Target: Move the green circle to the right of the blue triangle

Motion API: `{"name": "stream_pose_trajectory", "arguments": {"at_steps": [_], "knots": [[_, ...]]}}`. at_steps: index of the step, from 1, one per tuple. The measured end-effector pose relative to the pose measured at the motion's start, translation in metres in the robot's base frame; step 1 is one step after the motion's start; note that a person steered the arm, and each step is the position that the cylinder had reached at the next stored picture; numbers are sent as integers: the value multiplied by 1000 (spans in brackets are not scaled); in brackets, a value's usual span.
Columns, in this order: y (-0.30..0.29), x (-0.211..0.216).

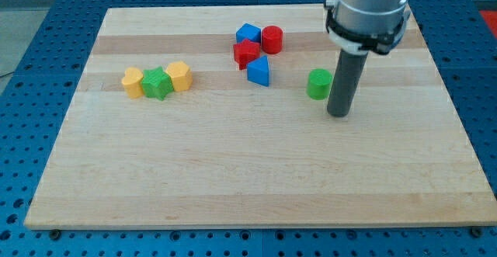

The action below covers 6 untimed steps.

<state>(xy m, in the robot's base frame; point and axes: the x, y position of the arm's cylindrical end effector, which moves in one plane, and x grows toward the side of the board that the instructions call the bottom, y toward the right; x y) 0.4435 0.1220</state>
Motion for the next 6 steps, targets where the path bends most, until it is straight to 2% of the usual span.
{"name": "stream_pose_trajectory", "arguments": {"at_steps": [1,5,6], "knots": [[-4,-27],[-67,-39],[-42,-37]]}}
